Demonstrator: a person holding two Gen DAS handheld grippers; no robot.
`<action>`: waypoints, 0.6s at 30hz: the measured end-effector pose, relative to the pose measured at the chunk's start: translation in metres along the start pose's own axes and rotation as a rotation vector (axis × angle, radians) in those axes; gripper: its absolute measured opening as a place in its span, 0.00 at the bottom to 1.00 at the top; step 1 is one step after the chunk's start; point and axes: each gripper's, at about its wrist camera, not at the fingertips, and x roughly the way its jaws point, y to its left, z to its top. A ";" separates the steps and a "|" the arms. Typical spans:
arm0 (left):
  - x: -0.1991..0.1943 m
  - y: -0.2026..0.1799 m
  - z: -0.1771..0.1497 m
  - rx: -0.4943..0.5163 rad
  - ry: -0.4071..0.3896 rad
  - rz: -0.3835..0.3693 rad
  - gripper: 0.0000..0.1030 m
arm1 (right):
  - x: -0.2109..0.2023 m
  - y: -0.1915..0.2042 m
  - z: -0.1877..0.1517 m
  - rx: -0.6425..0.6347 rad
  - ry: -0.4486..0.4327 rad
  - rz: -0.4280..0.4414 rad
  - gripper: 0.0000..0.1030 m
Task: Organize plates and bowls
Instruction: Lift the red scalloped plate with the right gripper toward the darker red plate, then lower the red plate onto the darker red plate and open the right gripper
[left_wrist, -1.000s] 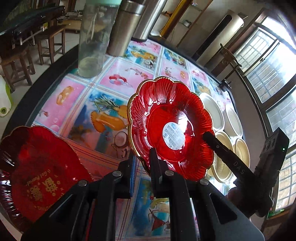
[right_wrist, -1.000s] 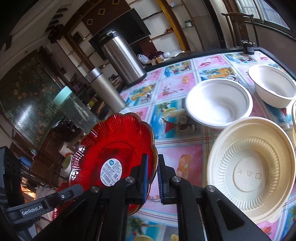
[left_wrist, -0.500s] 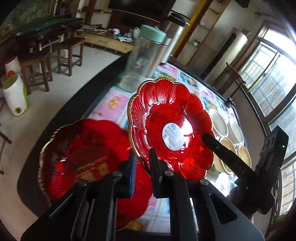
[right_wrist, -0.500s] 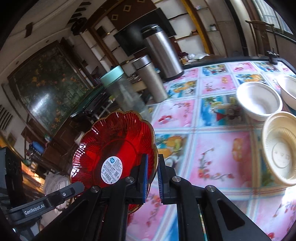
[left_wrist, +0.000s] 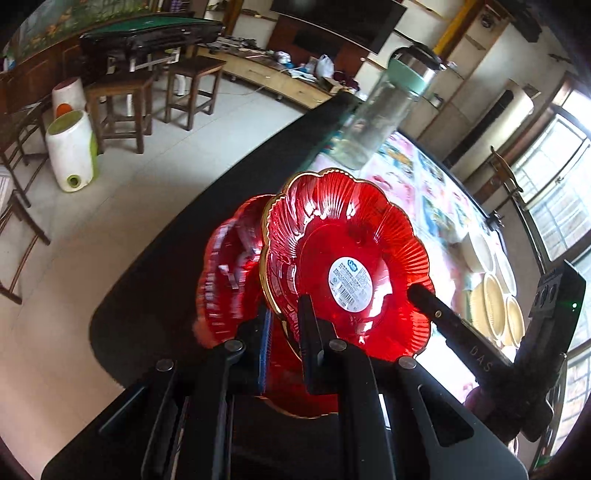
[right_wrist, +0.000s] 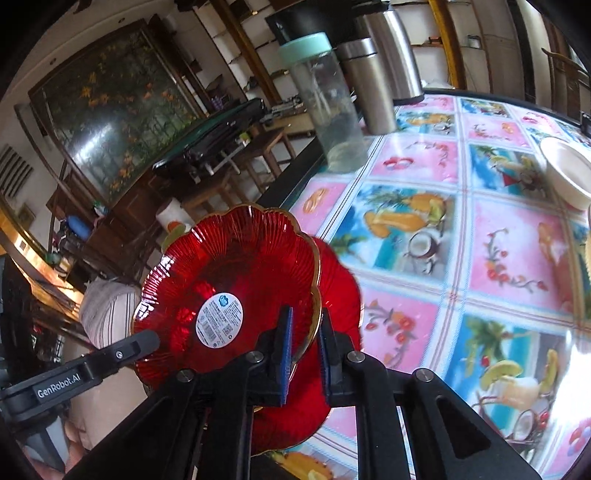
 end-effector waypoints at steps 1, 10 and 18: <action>0.001 0.002 0.000 -0.002 0.001 0.007 0.11 | 0.004 0.002 -0.001 -0.006 0.008 -0.003 0.12; 0.022 0.020 -0.005 0.002 0.052 0.073 0.11 | 0.027 0.006 -0.013 -0.026 0.072 -0.020 0.13; 0.026 0.015 -0.009 0.053 0.061 0.135 0.11 | 0.037 0.011 -0.016 -0.076 0.083 -0.067 0.14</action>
